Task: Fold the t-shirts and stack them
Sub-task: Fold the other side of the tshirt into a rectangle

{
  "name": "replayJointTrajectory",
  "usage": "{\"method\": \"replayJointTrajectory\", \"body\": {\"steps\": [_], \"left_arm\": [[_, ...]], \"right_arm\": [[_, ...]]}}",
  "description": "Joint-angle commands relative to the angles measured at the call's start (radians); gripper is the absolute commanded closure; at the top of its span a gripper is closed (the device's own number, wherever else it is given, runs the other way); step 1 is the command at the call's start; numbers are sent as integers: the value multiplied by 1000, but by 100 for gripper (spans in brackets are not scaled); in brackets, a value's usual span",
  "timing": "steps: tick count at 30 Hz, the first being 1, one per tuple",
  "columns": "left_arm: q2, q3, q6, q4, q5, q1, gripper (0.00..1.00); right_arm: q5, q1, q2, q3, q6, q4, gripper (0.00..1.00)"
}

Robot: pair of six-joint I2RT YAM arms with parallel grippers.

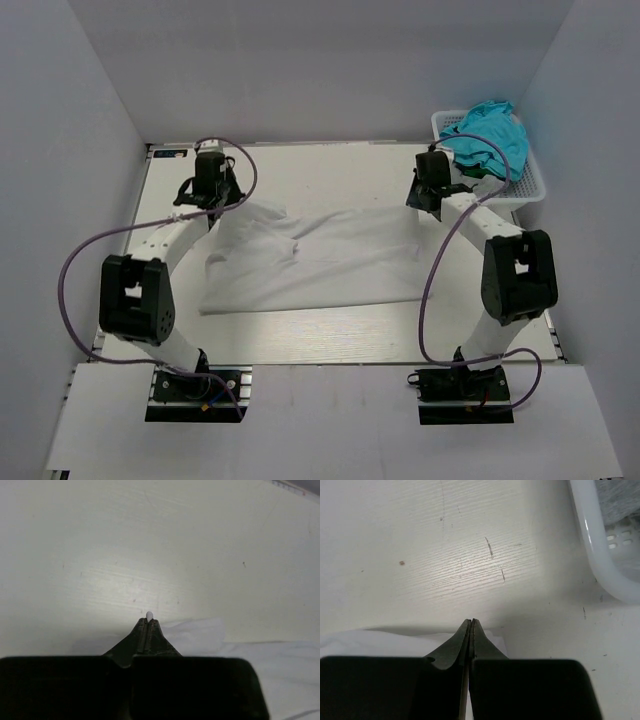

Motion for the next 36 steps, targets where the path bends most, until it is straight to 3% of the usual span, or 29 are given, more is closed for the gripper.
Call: {"method": "replayJointTrajectory", "body": {"steps": [1, 10, 18, 26, 27, 28, 29, 30, 36], "left_arm": [[-147, -113, -65, 44, -6, -5, 100], [-504, -432, -232, 65, -40, -5, 100], [-707, -656, -350, 15, -89, -5, 100], [-819, -756, -490, -241, -141, -5, 100], [-833, -756, -514, -280, -141, -5, 96], [-846, -756, -547, -353, -141, -5, 77], [-858, -756, -547, -375, -100, -5, 49], [-870, -731, -547, -392, -81, -5, 1], [-834, -553, -447, -450, -40, -5, 0]], "right_arm": [[-7, -1, -64, -56, -4, 47, 100], [30, -3, -226, -237, 16, 80, 100], [59, -4, -285, -344, 49, 81, 100], [59, -4, -311, -459, 109, 31, 99], [76, -4, -321, -485, 143, 3, 82], [76, -4, -373, -501, 149, -6, 57], [76, -7, -392, -515, 149, -12, 25], [82, -6, -415, -542, 148, -34, 10], [13, -3, -602, -510, 66, -62, 10]]}}
